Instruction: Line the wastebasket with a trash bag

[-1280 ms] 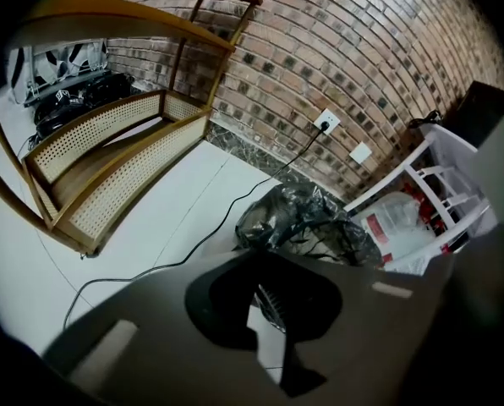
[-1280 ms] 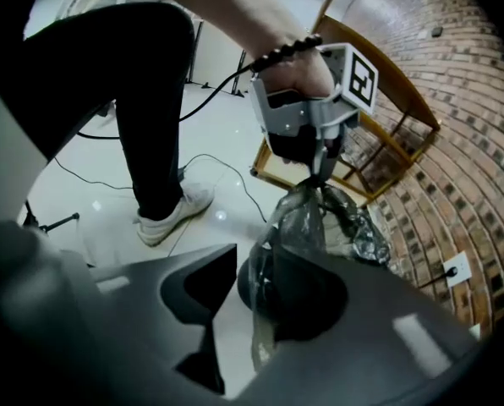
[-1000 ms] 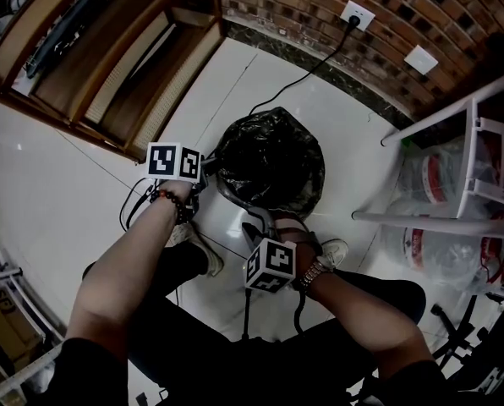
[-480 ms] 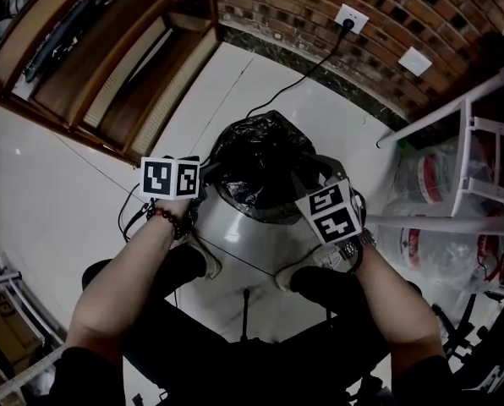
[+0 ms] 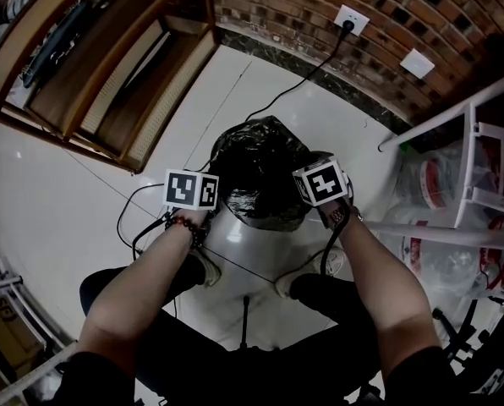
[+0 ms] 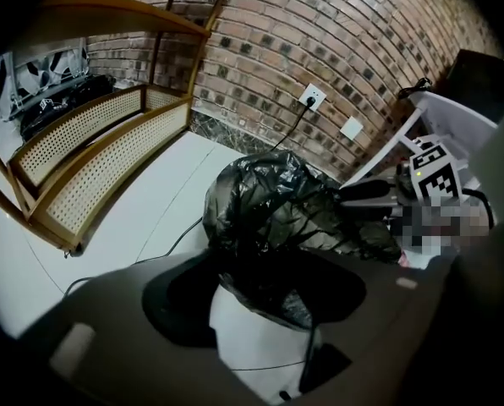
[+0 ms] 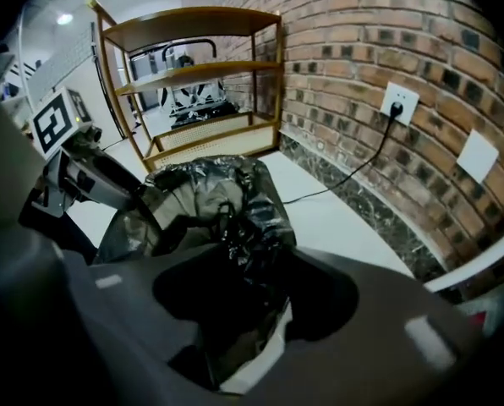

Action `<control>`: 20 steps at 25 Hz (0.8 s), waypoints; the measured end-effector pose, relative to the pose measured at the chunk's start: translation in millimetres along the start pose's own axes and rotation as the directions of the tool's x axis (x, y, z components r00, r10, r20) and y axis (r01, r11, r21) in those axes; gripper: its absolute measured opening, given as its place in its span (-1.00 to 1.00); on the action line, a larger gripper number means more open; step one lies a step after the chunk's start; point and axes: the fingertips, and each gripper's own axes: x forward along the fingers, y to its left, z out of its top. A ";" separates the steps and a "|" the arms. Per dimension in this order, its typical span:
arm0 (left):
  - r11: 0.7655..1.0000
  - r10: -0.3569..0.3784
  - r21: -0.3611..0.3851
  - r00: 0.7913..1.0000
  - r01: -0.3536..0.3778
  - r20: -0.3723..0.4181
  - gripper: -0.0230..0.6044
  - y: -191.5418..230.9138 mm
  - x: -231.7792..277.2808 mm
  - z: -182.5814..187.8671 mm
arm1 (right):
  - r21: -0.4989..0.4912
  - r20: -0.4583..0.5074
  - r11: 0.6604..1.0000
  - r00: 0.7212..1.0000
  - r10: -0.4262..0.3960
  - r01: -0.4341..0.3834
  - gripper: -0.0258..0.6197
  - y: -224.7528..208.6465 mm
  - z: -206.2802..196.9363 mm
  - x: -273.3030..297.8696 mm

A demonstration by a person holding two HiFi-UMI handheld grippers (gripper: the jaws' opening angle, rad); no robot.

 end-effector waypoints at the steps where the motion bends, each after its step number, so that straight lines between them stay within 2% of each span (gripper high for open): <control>1: 1.000 -0.001 0.001 1.000 0.001 -0.004 -0.13 0.3 2.7 0.3 | 0.016 -0.005 1.000 1.000 0.001 -0.001 -0.30 -1.4 -2.1 2.9; 10: 0.998 -0.056 0.020 0.998 0.057 -0.021 -0.13 -8.7 8.8 -6.5 | 0.091 0.014 0.994 0.998 0.060 -0.061 -0.30 6.5 -9.0 5.5; 20: 0.996 -0.082 0.028 0.996 0.083 -0.044 0.08 -11.0 7.3 -22.3 | 0.145 0.016 0.987 0.997 0.073 -0.075 -0.15 17.0 -30.2 3.9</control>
